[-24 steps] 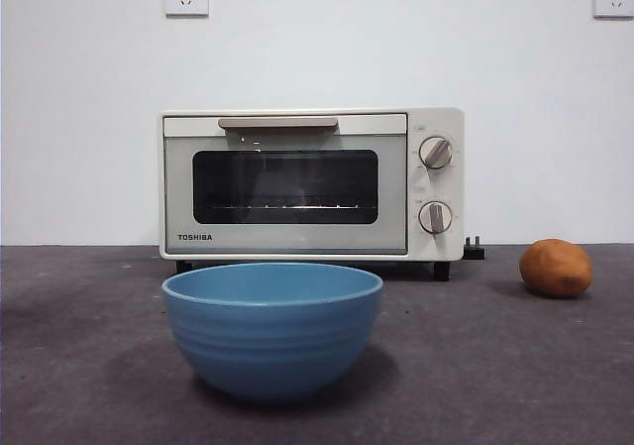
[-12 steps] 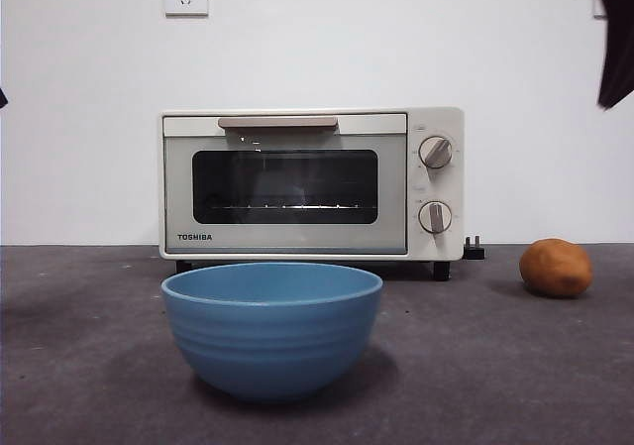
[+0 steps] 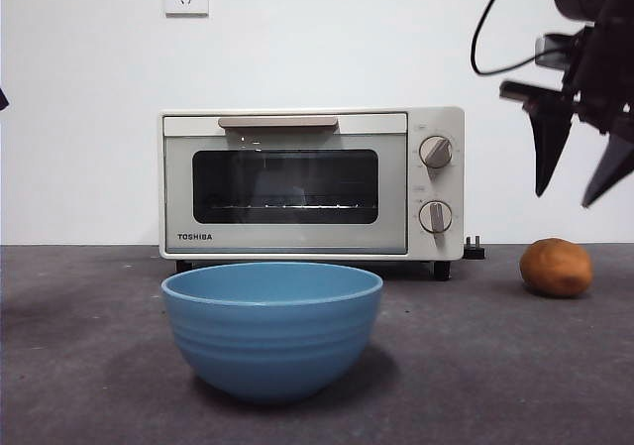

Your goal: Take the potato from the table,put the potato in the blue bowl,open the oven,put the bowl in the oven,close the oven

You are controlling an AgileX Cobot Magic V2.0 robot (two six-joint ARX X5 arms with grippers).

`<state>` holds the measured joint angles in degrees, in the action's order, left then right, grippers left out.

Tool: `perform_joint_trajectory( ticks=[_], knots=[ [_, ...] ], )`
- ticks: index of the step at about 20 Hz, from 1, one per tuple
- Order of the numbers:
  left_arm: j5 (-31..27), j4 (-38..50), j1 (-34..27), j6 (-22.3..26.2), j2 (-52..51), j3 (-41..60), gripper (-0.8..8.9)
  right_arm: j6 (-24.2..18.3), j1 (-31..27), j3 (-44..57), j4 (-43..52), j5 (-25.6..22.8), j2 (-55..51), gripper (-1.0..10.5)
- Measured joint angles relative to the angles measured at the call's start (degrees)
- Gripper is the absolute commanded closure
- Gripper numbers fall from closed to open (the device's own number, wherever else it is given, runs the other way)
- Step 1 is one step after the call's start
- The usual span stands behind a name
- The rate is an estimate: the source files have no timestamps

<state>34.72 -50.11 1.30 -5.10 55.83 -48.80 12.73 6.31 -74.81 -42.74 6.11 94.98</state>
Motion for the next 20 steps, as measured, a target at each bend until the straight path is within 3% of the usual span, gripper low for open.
perform_joint_trajectory(
  ticks=[1,3,8,20],
  knots=[
    [0.00,0.00,0.00,0.00,0.15,0.00,8.18,0.15,0.00,0.00,0.76,-1.29,0.59,4.9],
    [0.00,0.04,0.00,0.00,0.39,0.00,8.18,0.24,0.00,0.00,2.19,-3.56,1.07,4.4],
    [0.00,0.09,0.00,0.00,0.44,0.00,8.19,0.35,0.00,-0.02,5.99,-5.64,1.64,4.4],
    [0.00,0.13,0.00,0.00,0.70,0.00,8.19,0.44,0.00,-0.02,9.88,-5.68,10.12,4.4]
  ],
)
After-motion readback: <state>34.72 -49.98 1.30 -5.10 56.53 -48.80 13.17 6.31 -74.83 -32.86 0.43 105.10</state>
